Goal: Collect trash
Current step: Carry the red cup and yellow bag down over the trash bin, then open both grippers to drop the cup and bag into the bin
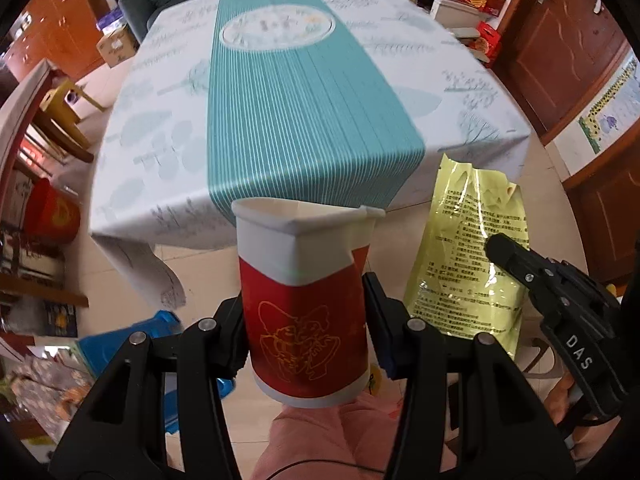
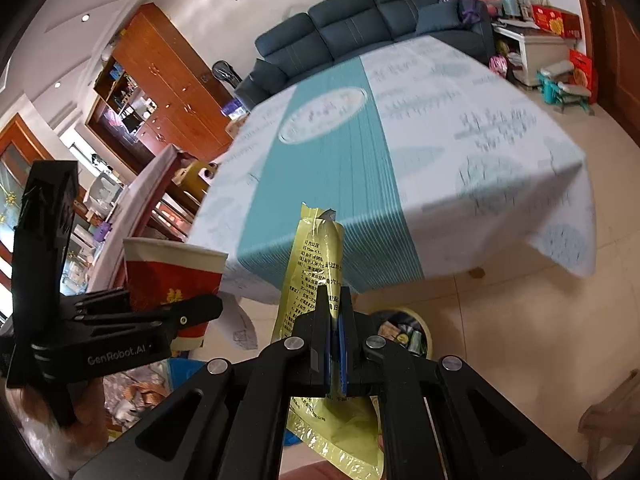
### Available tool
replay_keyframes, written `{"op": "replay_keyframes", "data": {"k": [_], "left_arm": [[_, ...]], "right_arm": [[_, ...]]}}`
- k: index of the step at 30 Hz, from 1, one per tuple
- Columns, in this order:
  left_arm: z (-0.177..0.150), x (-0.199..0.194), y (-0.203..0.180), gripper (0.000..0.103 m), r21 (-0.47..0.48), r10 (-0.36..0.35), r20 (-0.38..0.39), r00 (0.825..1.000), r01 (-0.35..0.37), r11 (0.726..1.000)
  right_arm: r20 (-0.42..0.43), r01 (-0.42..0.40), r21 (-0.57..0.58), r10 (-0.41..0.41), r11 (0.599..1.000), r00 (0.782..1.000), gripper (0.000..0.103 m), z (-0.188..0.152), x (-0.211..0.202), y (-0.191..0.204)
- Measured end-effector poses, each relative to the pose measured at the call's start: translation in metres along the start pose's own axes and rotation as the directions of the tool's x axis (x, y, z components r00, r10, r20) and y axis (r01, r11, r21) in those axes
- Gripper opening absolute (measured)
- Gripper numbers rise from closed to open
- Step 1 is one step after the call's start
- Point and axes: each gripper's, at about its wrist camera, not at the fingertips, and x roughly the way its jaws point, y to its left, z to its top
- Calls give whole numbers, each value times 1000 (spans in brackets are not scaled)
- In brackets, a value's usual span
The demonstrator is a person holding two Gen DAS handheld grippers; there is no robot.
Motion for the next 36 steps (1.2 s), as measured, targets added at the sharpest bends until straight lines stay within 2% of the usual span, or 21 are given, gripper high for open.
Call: {"op": "replay_keyframes", "data": {"k": [8, 18, 24, 33, 34, 36], "left_arm": [[-29, 80, 2, 46, 8, 6, 8, 1000, -7, 1000], [-69, 214, 21, 46, 45, 6, -27, 1000, -5, 999], [-82, 287, 33, 47, 31, 6, -32, 999, -5, 999], [-91, 380, 37, 47, 21, -2, -57, 998, 3, 1000], [-91, 387, 37, 47, 24, 0, -58, 998, 2, 1000], [-90, 400, 38, 47, 25, -5, -64, 998, 7, 1000]], "right_arm": [[6, 64, 22, -64, 998, 998, 2, -42, 81, -25], [-23, 140, 90, -139, 986, 990, 2, -98, 208, -65], [-60, 174, 114, -168, 978, 984, 3, -132, 287, -96], [-95, 197, 116, -186, 974, 978, 3, -161, 374, -126], [-104, 199, 113, -188, 973, 977, 4, -163, 382, -129], [-128, 196, 114, -181, 974, 975, 13, -169, 397, -135]]}}
